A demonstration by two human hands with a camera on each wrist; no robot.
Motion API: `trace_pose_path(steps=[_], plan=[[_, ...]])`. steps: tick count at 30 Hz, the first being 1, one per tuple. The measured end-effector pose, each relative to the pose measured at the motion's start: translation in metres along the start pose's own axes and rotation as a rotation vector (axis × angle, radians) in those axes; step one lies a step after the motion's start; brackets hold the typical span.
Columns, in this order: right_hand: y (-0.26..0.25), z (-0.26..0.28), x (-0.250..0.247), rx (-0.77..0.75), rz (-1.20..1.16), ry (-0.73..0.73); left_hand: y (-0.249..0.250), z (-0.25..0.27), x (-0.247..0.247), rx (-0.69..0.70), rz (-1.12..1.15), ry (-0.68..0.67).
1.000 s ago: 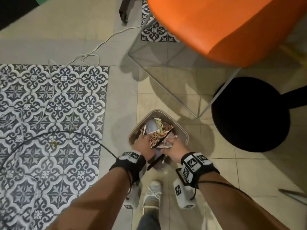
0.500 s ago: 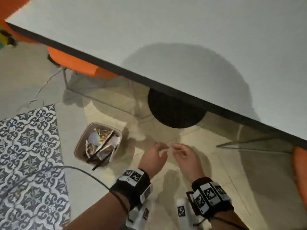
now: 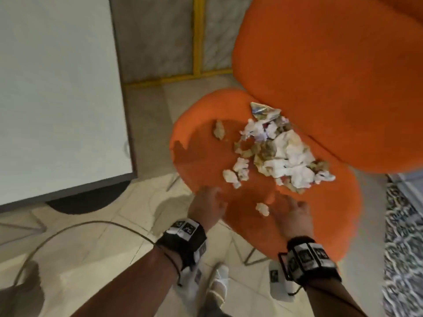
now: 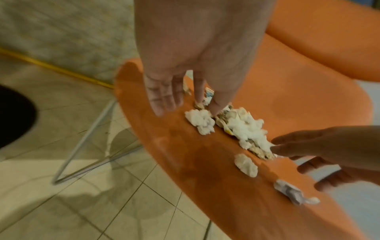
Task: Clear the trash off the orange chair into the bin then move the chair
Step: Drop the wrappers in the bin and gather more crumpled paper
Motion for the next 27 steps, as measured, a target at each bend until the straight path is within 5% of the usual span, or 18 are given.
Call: trace_pose_path(steps=[5,8,17,22,27], plan=[[0.047,-0.023,0.009,0.179,-0.044,-0.149,0.036,-0.064,0.031,-0.165,-0.175,-0.031],[0.039,-0.024,0.020,0.154,-0.117,-0.150,0.054,-0.092,0.035,-0.203,-0.248,-0.086],[-0.027,-0.025,0.055,-0.092,-0.014,-0.285,0.076,-0.115,0.062,0.076,-0.562,0.012],[-0.011,-0.052,0.035,0.045,-0.252,-0.173,0.072,-0.121,0.046,0.104,-0.372,0.017],[-0.001,-0.088,-0.045,0.063,-0.332,0.263,0.076,-0.142,-0.012,0.004,-0.149,0.172]])
Point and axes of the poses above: each hand's wrist, its own z-axis away from the middle knuckle, its own x-axis out of the palm, y = z × x, the point moved 9 cm from there along -z, towards the middle knuckle, and after that the axes turned 11 degrees about -z, right-handed, at the moved point
